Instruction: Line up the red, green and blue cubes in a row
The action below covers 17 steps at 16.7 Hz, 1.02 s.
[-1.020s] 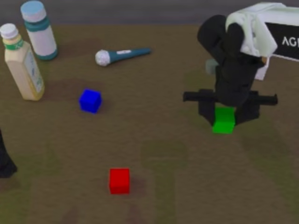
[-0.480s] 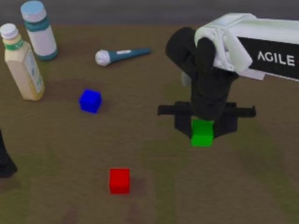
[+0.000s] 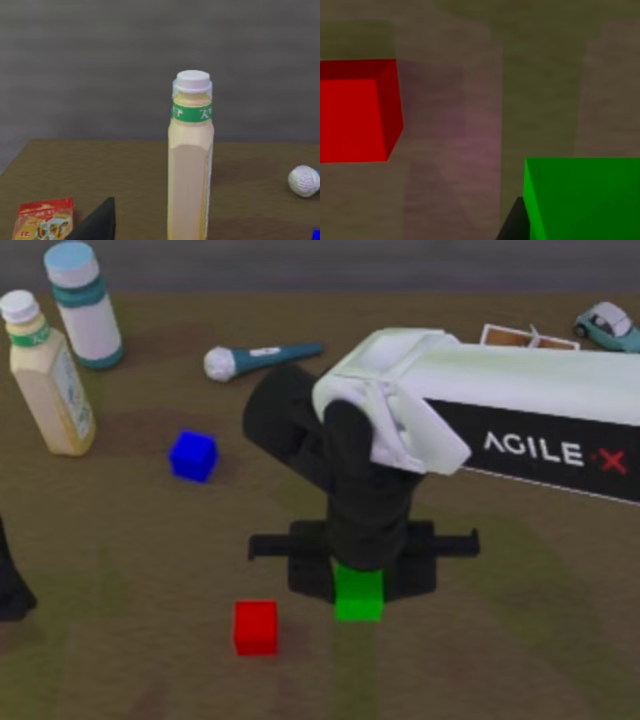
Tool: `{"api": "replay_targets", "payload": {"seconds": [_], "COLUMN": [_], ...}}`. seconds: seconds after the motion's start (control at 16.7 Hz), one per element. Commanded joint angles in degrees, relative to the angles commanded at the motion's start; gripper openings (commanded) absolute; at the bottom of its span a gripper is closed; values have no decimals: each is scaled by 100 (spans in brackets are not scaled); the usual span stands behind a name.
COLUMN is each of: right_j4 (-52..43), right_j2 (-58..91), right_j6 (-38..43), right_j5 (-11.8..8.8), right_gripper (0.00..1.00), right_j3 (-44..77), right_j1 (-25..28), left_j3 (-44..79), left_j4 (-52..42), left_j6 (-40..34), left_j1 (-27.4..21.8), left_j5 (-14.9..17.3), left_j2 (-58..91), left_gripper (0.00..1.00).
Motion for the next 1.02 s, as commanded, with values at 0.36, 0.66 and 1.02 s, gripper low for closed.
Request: {"api": "replay_targets", "payload": {"seconds": [0.36, 0.66, 1.02], "right_j4": [247, 1237, 1384], "right_j2": [112, 479, 553], "right_j6": [-10, 7, 12], "right_j5": [2, 4, 5], "right_gripper": [0, 0, 8], "right_j3": [-148, -733, -832], "right_j1": [-15, -4, 5], "left_j3": [0, 0, 0], "left_j4": [0, 0, 0], "left_j6": [0, 0, 0], "left_j1": [0, 0, 0], "left_j5": [0, 0, 0], "left_j2": [0, 0, 0], "left_gripper": [100, 100, 100]}}
